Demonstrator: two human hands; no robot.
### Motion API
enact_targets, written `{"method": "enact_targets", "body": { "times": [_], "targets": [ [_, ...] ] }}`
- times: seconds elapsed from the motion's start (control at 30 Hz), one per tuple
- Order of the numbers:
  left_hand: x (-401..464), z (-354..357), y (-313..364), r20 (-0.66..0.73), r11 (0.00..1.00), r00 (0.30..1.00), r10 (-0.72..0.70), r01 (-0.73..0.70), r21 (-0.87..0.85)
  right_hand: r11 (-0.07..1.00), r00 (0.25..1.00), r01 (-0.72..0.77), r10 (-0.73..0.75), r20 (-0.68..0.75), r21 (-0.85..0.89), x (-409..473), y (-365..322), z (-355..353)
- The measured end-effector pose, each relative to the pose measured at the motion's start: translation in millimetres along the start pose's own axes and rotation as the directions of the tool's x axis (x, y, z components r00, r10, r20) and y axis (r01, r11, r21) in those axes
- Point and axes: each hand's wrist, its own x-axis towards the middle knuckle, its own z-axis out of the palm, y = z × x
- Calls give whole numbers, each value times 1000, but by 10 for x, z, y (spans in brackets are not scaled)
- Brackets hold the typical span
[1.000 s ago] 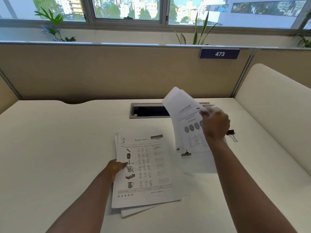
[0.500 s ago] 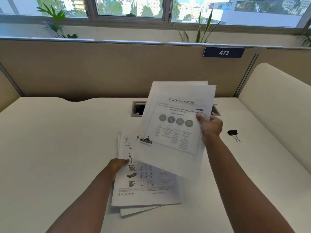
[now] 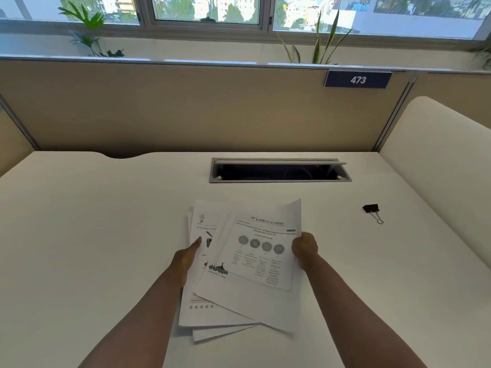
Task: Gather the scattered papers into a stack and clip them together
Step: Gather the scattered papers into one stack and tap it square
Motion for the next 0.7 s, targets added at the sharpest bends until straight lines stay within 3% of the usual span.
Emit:
{"method": "enact_targets", "body": {
  "times": [0.33,0.47,0.57,0.7],
  "targets": [
    [-54,8,-37,78,994,991,106,-104,-20,966,967,198,-165,193,-164,-71,112,116],
    [-60,-16,-43,99,988,983,157,-157,-8,970,968,215,-196,154,-115,-82,112,100],
    [-111,6,-3,120,974,966,228,-228,-16,979,971,202,-200,129,-9,-76,141,42],
    [-197,67,101,168,946,931,325,-322,-43,944,944,126,-208,255,304,-120,143,-70]
  ]
}}
